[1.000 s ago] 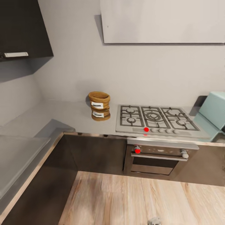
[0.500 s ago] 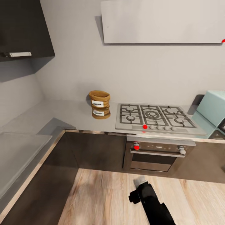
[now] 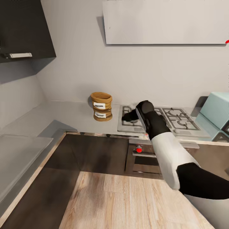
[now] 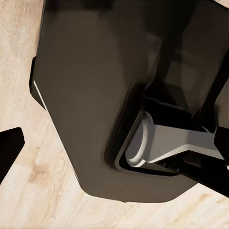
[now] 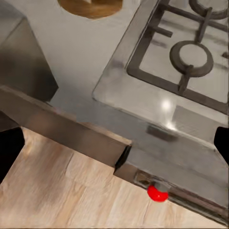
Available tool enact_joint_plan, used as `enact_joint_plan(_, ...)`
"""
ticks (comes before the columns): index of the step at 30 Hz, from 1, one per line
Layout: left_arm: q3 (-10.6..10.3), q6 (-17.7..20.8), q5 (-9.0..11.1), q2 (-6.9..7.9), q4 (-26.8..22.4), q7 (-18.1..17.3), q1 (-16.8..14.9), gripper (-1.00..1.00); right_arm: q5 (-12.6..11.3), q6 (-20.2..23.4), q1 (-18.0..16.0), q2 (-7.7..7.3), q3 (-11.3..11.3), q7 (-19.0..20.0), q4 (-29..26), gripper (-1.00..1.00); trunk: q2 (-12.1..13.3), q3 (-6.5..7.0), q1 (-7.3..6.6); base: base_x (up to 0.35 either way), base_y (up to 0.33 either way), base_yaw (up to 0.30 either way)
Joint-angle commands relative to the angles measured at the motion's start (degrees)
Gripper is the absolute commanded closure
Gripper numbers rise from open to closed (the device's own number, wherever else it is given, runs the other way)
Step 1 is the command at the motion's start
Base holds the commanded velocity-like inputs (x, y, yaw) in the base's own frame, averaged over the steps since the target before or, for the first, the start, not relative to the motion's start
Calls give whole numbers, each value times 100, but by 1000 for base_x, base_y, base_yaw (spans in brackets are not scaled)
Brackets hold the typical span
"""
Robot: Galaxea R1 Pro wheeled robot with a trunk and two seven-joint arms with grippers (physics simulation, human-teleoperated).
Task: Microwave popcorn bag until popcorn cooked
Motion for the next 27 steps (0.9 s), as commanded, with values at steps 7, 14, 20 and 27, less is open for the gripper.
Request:
enact_joint_plan(7, -2, 24, 44, 6, -13, -21, -1, -100, -132, 21, -1212, 1, -438, -233, 903, -100, -7, -9, 1, 0, 0, 0)
enact_joint_plan(14, 4, 24, 44, 7, -39, -21, -1, -100, -501, 21, -1230, 1, -664, -280, 860, -100, -7, -9, 1, 0, 0, 0)
enact_joint_plan(20, 9, 28, 44, -2, -45, -21, -1, -100, -625, 21, -1230, 1, -667, -282, 859, -100, -7, -9, 1, 4, 0, 0)
enact_joint_plan(27, -11, 32, 36, 6, -37, -21, -1, -100, -634, 21, -1230, 1, -658, -267, 851, -100, -7, -9, 1, 262, 0, 0)
